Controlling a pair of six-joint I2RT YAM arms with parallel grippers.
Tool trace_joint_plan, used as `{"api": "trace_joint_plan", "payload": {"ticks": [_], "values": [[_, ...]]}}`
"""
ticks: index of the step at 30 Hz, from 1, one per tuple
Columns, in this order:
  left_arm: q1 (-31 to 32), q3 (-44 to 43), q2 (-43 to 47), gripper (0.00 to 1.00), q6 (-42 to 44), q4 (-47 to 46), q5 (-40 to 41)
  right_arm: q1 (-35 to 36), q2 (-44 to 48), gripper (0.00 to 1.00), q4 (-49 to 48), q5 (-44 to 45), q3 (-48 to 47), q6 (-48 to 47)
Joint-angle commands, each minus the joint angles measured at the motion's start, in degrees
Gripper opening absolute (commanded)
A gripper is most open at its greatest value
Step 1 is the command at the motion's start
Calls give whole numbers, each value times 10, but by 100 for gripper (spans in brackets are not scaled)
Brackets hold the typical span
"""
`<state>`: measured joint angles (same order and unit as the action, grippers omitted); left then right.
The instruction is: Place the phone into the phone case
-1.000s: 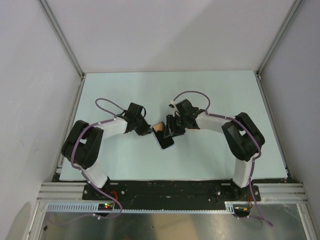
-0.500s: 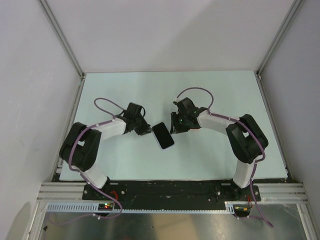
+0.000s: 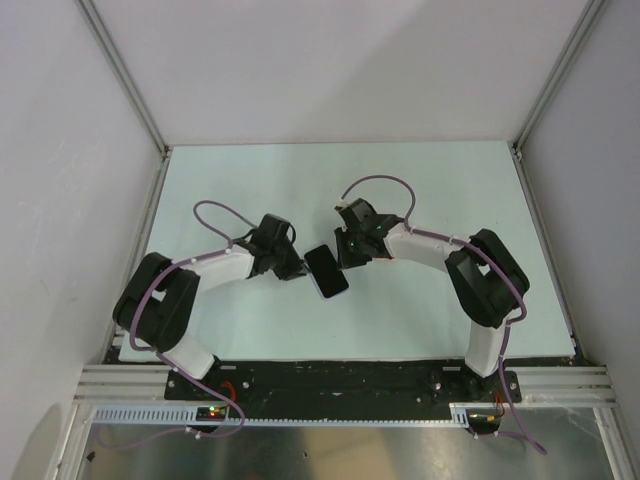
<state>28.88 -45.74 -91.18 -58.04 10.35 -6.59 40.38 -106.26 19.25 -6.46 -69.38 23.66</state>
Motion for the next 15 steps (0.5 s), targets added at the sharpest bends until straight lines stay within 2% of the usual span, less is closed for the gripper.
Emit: {"api": "trace_joint_plan", "payload": {"ticks": [1,5,11,15], "values": [[10,-5,15,16,4,-10,4,3,-5,23,8,25,-21,-12],[11,-12,10,15,4,-10,4,4,-6,23,8,27,-21,-15],[11,-21,-1,15,6,-10,2,10,-14,11,13,31,-24,-16],[12,-27,-8,15,8,-11,1,12,-19,7,16,30,-25,-15]]}}
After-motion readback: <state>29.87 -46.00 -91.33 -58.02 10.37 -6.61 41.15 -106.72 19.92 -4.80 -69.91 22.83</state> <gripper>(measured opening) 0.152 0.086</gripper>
